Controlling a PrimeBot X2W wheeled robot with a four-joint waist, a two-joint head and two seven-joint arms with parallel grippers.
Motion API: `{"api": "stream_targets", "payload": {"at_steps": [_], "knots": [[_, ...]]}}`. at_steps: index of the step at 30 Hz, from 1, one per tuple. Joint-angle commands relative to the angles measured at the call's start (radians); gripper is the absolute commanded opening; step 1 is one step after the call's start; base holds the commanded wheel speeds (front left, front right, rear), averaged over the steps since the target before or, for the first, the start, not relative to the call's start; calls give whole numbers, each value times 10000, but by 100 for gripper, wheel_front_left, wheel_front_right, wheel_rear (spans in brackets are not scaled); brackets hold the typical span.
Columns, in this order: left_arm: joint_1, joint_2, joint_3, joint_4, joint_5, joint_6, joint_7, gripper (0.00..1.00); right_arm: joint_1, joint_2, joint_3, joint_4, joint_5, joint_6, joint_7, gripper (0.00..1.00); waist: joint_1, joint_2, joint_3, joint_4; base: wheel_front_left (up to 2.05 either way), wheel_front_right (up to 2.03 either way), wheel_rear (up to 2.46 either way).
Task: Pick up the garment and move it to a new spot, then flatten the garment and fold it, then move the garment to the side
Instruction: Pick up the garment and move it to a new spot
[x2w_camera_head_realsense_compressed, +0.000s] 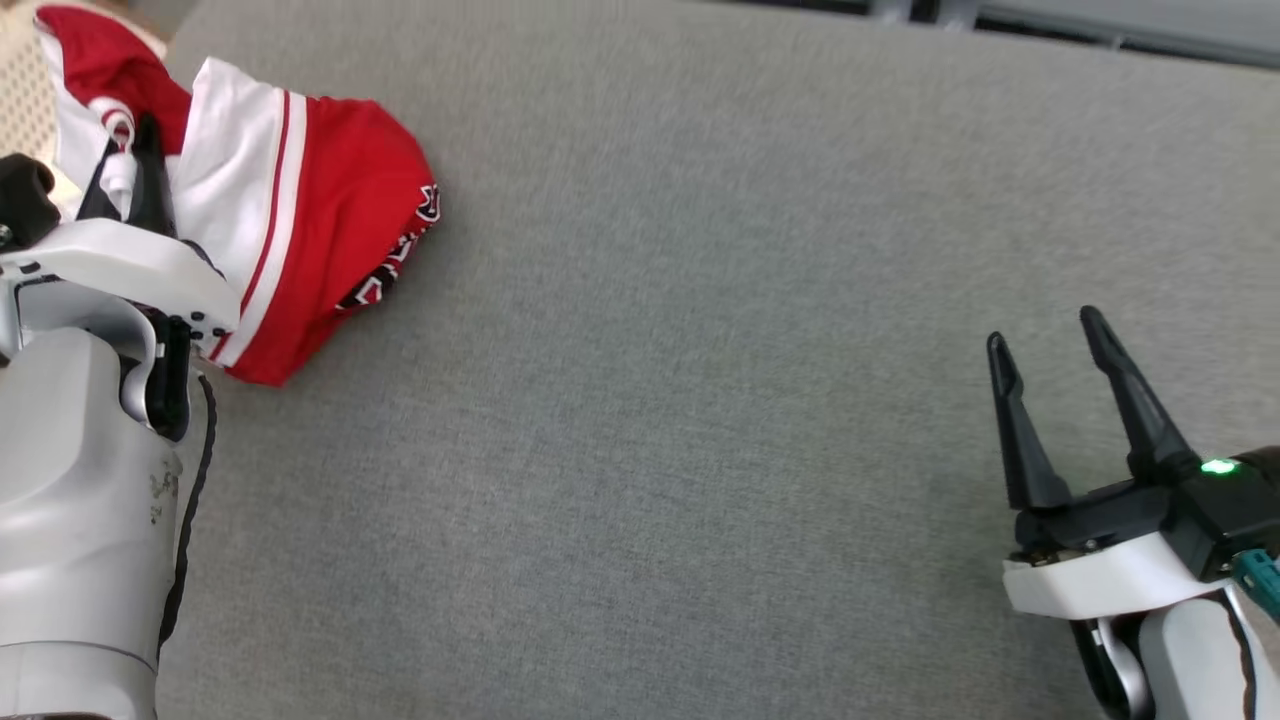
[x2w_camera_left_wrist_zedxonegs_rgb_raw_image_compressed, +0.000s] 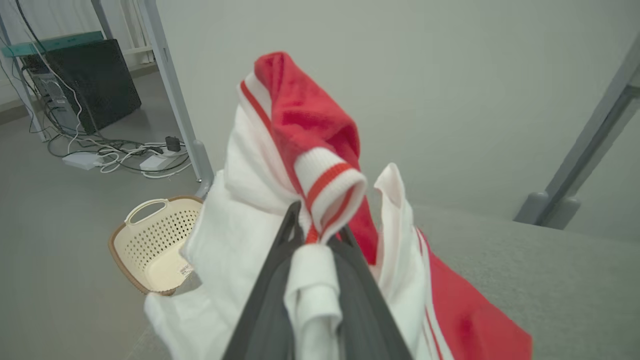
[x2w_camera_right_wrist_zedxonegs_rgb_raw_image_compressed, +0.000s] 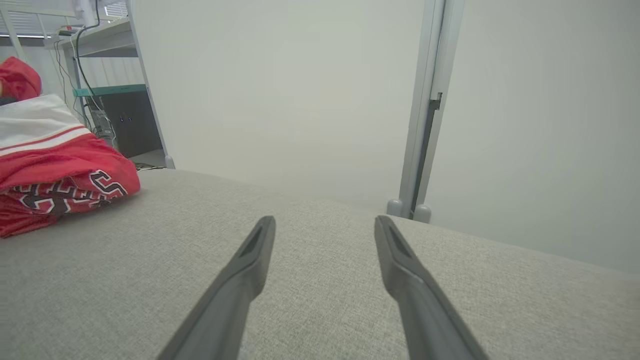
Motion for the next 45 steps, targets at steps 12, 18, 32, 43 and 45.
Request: {"api": "stream_targets", "payload": {"at_steps": [12, 18, 32, 43, 45], "knots": [[1444, 275, -880, -5178, -654, -314, 1936, 0, 639, 1027, -72, 280, 250, -26, -4, 100, 0, 0, -2794, -2750, 0, 0, 0], [2009, 164, -1251, -7306, -744, -171, 3024, 0, 665, 1127, -95, 261, 309, -26, -4, 100, 0, 0, -2955, -3953, 0, 0, 0], [3380, -392, -3724, -7639, 781, -39, 3352, 0, 466, 1430, -217, 112, 656, -24, -4, 100, 0, 0, -1932, -6495, 0, 0, 0], [4172, -1627, -5210, -4824, -10, -139, 2628, 100, 506, 1453, -451, 96, 598, -24, -4, 100, 0, 0, -1509, -5255, 0, 0, 0], [4294, -1683, -5451, -4946, -493, -171, 2490, 100, 531, 1439, -447, 123, 549, -24, -4, 100, 0, 0, -1578, -4839, 0, 0, 0]]}}
